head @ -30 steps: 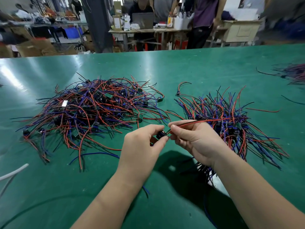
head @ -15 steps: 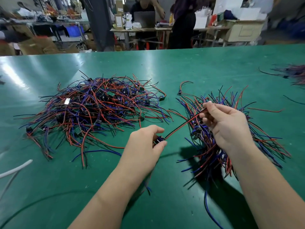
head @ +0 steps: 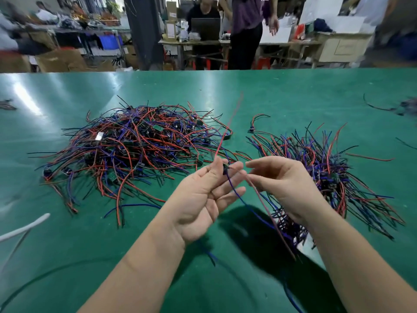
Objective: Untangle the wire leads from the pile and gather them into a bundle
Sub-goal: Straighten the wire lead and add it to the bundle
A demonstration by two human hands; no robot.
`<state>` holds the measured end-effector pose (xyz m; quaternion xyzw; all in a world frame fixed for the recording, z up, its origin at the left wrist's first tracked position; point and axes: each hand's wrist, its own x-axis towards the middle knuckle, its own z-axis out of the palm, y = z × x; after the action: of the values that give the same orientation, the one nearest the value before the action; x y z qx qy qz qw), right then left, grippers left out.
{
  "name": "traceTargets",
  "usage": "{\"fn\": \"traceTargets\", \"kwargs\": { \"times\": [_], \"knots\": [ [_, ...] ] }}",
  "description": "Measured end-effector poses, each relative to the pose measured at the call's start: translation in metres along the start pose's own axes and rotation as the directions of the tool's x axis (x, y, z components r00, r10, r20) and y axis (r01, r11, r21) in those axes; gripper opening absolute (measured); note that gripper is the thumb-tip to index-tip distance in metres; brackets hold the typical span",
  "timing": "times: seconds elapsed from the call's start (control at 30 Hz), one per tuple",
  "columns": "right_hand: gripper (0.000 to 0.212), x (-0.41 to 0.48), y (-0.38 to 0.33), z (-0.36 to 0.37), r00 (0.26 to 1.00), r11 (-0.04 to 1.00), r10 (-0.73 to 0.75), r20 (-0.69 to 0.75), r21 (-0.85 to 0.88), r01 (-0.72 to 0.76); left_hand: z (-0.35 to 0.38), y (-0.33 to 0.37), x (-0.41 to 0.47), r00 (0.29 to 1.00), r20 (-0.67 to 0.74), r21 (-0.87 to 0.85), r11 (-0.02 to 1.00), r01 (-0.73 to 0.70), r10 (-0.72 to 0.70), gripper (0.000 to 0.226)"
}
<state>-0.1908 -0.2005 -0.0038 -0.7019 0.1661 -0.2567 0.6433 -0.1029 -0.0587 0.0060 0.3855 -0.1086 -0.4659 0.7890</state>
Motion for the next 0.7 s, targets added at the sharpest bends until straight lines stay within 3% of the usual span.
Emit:
{"fn": "traceTargets", "kwargs": {
  "times": [0.13, 0.27, 0.37, 0.57, 0.7],
  "knots": [
    [0.032, -0.008, -0.005, 0.012, 0.982, 0.984, -0.177, 0.069, 0.018, 0.176, 0.000, -0.006, 0.001, 0.996, -0.069, 0.082, 0.995, 0.056, -0.051, 0.055],
    [0.033, -0.012, -0.003, 0.020, 0.982, 0.984, -0.159, 0.102, 0.103, 0.148, 0.001, -0.014, 0.002, 0.989, -0.121, 0.165, 0.981, 0.099, -0.080, 0.063],
    [0.033, -0.013, -0.004, 0.020, 0.971, 0.977, -0.206, 0.124, 0.078, 0.198, 0.004, -0.018, 0.003, 0.989, -0.104, 0.106, 0.988, 0.116, -0.105, 0.069],
    [0.059, -0.014, -0.003, 0.020, 0.948, 0.944, -0.298, 0.109, -0.113, 0.310, 0.003, -0.018, 0.002, 0.997, -0.022, 0.073, 0.995, 0.074, -0.073, 0.070],
    [0.045, -0.016, -0.002, 0.021, 0.932, 0.919, -0.354, 0.077, -0.160, 0.362, 0.004, -0.024, 0.001, 0.997, -0.031, 0.112, 0.991, 0.074, -0.071, 0.058]
  ]
}}
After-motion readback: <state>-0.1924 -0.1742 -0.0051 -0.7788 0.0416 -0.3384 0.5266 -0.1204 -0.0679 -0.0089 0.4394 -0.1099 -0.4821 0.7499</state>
